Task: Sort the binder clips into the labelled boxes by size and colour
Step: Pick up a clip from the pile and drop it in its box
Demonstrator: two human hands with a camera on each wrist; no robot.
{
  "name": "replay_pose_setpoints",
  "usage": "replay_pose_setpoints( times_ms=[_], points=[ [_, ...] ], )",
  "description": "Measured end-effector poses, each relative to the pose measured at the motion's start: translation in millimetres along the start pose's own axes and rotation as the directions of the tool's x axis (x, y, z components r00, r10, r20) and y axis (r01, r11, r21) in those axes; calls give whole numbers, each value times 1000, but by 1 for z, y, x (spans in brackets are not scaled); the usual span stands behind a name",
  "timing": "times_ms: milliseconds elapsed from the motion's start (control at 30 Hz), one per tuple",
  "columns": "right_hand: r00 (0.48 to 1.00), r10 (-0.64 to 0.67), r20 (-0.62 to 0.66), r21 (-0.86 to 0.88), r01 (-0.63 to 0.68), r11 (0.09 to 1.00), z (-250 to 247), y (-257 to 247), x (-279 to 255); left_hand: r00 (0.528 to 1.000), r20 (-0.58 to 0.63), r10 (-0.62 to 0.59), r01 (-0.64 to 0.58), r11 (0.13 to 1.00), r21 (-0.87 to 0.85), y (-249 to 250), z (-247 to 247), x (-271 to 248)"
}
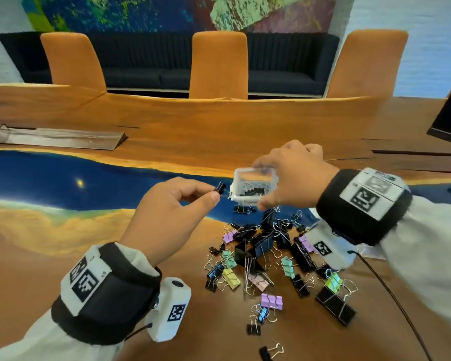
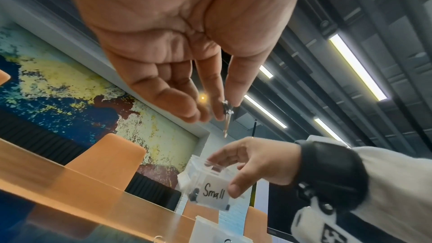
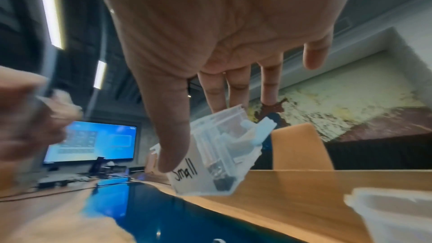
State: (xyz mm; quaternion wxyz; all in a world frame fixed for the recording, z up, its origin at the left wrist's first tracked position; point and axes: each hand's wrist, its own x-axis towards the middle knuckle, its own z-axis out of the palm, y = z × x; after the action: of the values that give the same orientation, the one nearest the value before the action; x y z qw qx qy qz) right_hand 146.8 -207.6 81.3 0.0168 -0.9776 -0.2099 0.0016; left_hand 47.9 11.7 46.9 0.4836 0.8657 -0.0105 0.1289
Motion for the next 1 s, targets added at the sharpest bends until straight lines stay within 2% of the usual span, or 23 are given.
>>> replay_pose_setpoints(
  times_ms=[67, 167, 233, 400, 567, 700, 867, 1000],
  points=[
    [998, -48, 39, 37, 47, 998, -1, -9, -19, 999, -4, 34, -34, 999, 29, 6, 6, 4],
    [987, -122, 108, 209, 98, 973, 7, -16, -33, 997, 30, 75, -79, 986, 149, 12, 19, 7],
    [981, -155, 118, 265, 120, 957, 11, -17, -35, 995, 58, 81, -92, 972, 216, 14, 27, 7],
    [983, -95, 156, 303, 44, 952, 12, -8, -22, 999, -24, 46, -43, 992, 118, 8, 20, 3],
    [991, 51, 121, 273, -83, 959, 12, 18, 28, 1000, -23, -11, 14, 993, 113, -5, 4, 0],
    [988, 87, 126, 197, -111, 974, 17, 27, 68, 999, 20, -33, 31, 992, 126, -10, 2, -4],
    [968, 135, 211, 28, -144, 989, 34, 27, 100, 992, 113, -57, 36, 983, 181, -14, -2, -11],
    [947, 151, 283, -92, -130, 987, 48, 29, 108, 994, 90, -56, 38, 981, 190, -19, -5, -13]
  ],
)
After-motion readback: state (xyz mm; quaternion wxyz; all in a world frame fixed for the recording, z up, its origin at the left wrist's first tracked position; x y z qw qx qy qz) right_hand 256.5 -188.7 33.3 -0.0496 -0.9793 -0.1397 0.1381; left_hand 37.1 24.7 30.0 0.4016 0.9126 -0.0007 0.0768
